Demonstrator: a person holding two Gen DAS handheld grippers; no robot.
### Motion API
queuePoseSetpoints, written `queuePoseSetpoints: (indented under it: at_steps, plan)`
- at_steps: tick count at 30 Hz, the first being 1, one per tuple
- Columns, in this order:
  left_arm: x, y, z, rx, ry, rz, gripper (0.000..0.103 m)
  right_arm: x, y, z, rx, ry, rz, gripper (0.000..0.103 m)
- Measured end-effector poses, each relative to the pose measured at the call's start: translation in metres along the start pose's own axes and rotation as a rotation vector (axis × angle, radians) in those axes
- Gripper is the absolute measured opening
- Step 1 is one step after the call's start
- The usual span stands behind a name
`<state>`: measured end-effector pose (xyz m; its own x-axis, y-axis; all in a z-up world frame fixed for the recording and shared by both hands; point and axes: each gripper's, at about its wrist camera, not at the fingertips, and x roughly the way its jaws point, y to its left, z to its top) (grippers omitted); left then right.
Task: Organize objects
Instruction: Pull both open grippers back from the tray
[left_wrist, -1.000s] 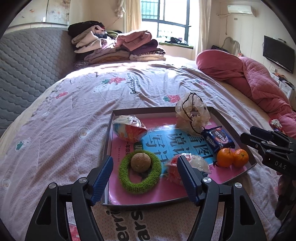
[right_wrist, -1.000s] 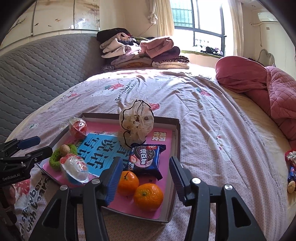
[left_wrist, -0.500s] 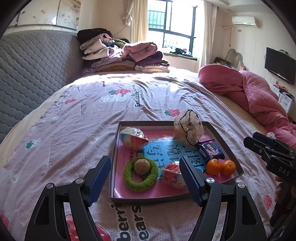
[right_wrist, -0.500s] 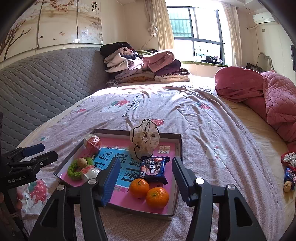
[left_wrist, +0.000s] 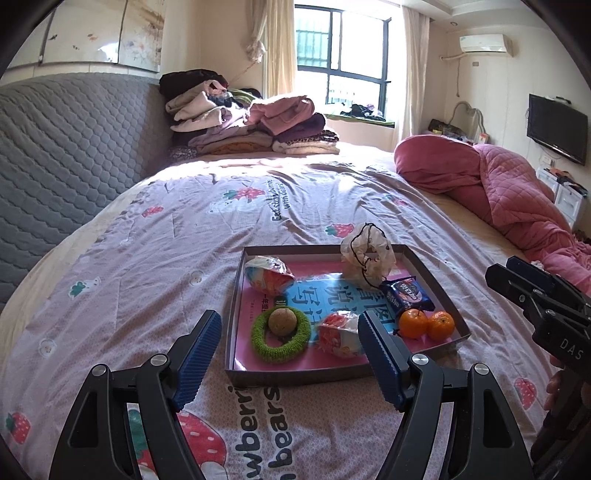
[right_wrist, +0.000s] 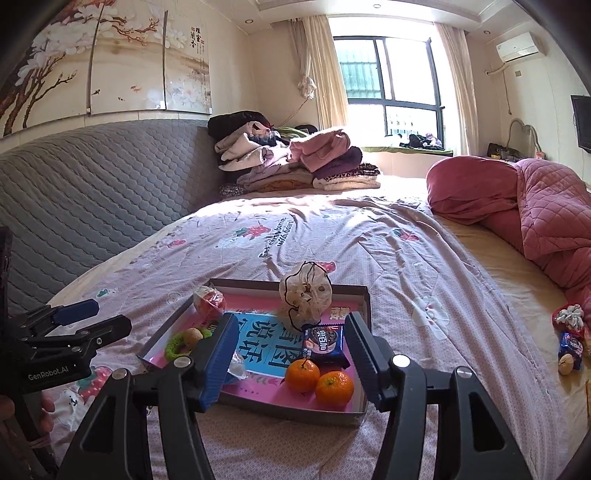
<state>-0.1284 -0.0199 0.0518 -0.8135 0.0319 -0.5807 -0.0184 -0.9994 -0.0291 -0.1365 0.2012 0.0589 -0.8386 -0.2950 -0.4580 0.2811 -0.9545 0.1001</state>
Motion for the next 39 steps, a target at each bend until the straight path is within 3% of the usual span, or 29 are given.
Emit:
queuePoseSetpoints:
  at_steps: [18,39]
  plan:
    - [-0.025,-0.001,-0.029,0.004,0.023,-0.005,0.077,-0.024,0.023,-0.021,-0.008,-0.012,0.007,0.062]
    - [-0.023,-0.007,-0.051,0.02,0.036,0.065,0.077,-0.017,0.018,-0.043,0.015,0.045,-0.042,0.062]
